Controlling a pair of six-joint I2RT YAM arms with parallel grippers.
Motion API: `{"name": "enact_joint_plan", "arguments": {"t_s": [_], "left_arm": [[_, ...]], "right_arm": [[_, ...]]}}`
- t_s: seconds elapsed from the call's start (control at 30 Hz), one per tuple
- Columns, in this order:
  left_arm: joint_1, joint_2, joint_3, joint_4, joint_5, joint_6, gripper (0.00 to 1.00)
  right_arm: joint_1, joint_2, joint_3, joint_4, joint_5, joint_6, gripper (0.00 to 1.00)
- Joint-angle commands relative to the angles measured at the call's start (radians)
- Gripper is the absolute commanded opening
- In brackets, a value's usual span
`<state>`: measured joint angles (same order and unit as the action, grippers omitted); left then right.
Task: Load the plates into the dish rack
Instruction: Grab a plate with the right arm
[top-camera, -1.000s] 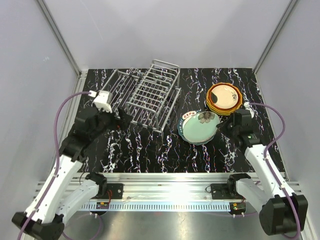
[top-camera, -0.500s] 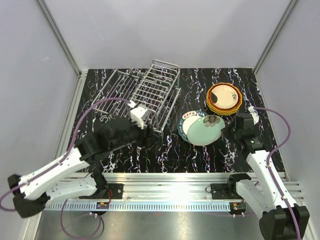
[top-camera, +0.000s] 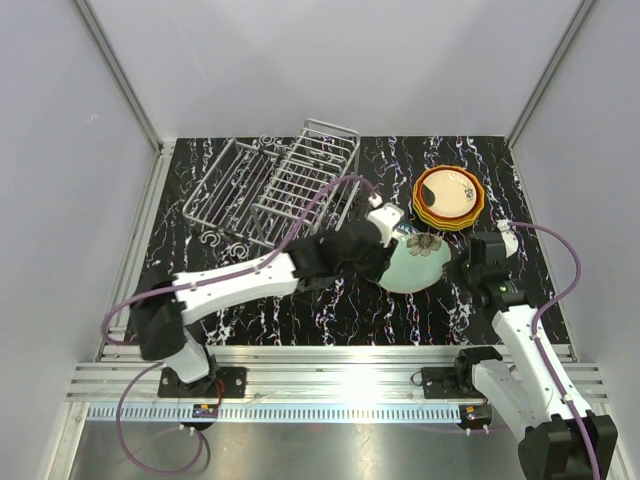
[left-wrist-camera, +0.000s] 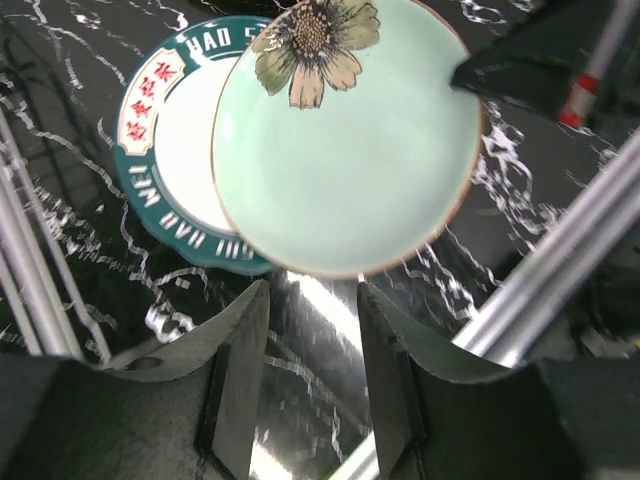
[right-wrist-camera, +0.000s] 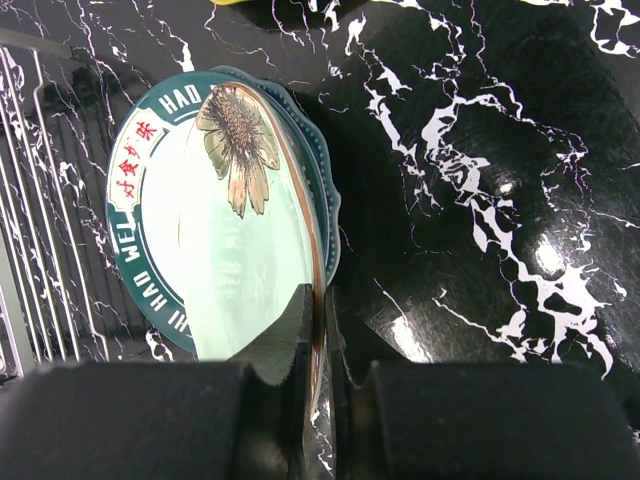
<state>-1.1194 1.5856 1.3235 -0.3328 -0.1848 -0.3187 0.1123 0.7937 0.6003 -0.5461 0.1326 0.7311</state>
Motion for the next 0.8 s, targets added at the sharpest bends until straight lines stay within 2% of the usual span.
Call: {"name": "enact_joint_plan", "arguments": {"t_s": [0.0, 0.27, 0.4, 0.57, 0.77], "left_arm": [[-0.003, 0.117, 0.092, 0.038, -0.071, -0.017, 0.43], [0.049, 0.264, 0.063, 0.121, -0.073, -0.141, 0.4], [0.089, 0.31, 0.052, 0.181, -0.053, -0.16, 0.38], [0.121, 0.388, 0.094, 0.178, -0.024, -0.16, 0.38], [0.15, 0.447, 0.125, 0.189, 0.001, -0.187, 0.32]], "right_arm": [[0.0, -0.017, 0.003, 0.09, 0.016, 0.024, 0.0], [0.0, -0.004, -0.023, 0.115, 0.003, 0.03, 0.0], [-0.002, 0.001, -0.039, 0.138, -0.004, 0.034, 0.0], [0.0, 0.01, -0.045, 0.146, -0.007, 0.031, 0.0], [-0.002, 0.019, -0.054, 0.163, -0.011, 0.028, 0.0]]}}
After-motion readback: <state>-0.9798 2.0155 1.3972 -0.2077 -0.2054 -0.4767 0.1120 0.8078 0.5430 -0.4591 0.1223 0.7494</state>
